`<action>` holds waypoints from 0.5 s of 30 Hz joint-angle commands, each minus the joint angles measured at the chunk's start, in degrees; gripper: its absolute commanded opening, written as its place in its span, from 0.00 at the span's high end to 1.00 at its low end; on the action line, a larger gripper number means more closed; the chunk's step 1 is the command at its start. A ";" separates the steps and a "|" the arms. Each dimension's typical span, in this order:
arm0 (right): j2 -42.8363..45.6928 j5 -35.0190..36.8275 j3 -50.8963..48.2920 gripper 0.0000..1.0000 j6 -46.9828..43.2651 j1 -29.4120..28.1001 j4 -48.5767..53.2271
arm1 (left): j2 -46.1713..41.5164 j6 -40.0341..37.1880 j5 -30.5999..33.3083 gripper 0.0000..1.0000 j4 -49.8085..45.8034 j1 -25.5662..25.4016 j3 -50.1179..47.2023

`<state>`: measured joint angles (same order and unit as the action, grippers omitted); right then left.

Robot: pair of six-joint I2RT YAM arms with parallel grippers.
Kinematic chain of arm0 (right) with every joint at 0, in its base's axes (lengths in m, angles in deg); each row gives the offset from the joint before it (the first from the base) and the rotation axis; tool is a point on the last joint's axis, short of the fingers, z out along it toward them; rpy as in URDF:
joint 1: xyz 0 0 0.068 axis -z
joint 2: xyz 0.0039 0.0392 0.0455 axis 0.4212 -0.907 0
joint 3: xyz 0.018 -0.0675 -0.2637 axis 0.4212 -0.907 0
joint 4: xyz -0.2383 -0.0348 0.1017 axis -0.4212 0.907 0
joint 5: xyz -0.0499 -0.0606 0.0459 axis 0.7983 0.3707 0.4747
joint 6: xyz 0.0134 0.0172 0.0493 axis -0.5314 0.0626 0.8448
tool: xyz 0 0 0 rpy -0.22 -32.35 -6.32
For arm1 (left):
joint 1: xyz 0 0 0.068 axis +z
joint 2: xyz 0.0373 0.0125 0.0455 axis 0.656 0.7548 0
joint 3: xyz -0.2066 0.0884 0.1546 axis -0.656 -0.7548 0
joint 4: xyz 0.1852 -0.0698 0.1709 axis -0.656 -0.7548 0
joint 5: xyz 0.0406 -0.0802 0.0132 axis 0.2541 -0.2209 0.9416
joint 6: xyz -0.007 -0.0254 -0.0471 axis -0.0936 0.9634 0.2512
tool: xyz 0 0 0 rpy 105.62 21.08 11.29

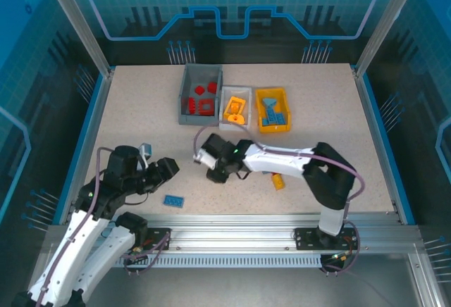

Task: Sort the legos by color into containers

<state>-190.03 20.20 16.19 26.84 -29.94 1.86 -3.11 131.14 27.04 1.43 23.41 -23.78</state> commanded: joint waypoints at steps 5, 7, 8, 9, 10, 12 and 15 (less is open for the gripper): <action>1.54 0.03 9.13 0.77 11.96 16.11 2.64 | 8.97 1.24 -2.63 0.35 15.35 -2.04 2.16; -2.10 0.39 14.09 0.77 14.12 19.18 3.90 | 12.50 0.54 0.26 0.35 18.77 -4.55 4.22; -4.40 0.66 17.14 0.77 15.11 20.44 4.70 | 14.45 -0.33 2.62 0.36 19.91 -6.32 5.80; -6.39 0.95 20.03 0.77 15.94 21.39 5.58 | 16.33 -1.46 5.12 0.36 20.48 -7.93 7.36; -9.02 1.08 23.34 0.77 16.82 22.34 6.81 | 18.52 -2.99 8.06 0.36 20.88 -9.98 9.35; -13.60 1.55 29.93 0.77 17.81 23.61 9.18 | 22.29 -5.89 13.43 0.36 21.95 -13.47 12.57; -20.95 2.85 40.00 0.76 19.74 24.89 14.01 | 27.53 -8.78 18.72 0.36 24.57 -16.96 15.47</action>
<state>-205.85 21.95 49.78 42.77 -5.92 8.64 21.64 127.07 37.51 21.47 8.57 -11.27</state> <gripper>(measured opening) 0.262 0.636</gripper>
